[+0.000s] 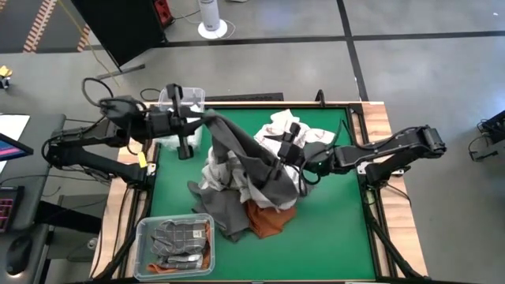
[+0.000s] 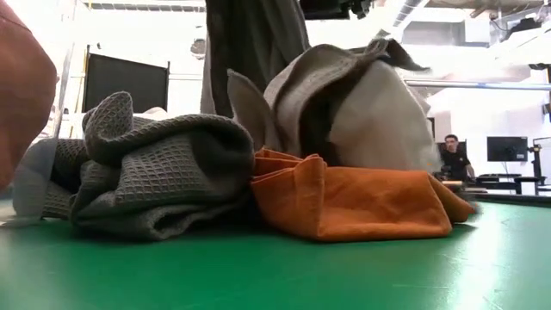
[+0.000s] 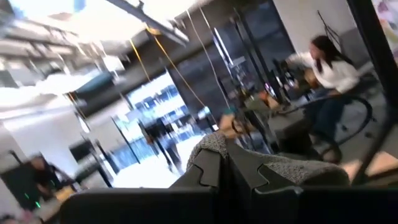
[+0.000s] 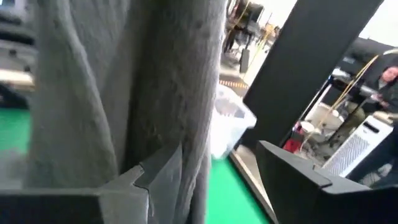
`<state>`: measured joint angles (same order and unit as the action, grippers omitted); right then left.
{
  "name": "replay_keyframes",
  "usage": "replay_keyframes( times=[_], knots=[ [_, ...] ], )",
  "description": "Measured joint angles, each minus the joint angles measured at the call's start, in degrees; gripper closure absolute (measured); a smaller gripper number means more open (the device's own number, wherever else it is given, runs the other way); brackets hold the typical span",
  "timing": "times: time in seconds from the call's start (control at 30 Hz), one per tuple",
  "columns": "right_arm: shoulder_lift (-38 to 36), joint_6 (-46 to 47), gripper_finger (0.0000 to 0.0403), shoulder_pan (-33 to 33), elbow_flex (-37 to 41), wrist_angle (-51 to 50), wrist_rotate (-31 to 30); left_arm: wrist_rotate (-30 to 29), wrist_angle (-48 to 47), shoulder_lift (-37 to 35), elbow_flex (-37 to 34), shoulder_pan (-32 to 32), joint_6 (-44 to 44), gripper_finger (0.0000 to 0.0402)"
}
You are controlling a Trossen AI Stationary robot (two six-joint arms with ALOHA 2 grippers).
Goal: Sort towels by color in basket
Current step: Put the gray towel into the bottom transparent bin
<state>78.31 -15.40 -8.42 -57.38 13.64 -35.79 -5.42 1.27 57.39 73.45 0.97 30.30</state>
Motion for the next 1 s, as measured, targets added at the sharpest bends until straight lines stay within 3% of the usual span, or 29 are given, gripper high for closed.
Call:
replay_keyframes(
  times=[0.3, 0.5, 1.0],
  knots=[
    [-0.03, -4.00, 0.0168, -1.70, -5.83, 0.35, 3.54, 0.67, 7.06, 0.00, 0.00, 2.50, 1.40, 0.0401],
    [-0.03, -3.50, 0.0168, -0.68, -6.04, -0.25, 2.78, 3.03, 19.19, -0.08, 0.04, 3.06, 1.36, 0.0401],
    [-0.03, -2.63, 0.0168, 1.38, -6.04, -1.13, 2.50, 3.20, 33.83, -0.53, 0.07, 3.72, 3.39, 0.0401]
  ],
)
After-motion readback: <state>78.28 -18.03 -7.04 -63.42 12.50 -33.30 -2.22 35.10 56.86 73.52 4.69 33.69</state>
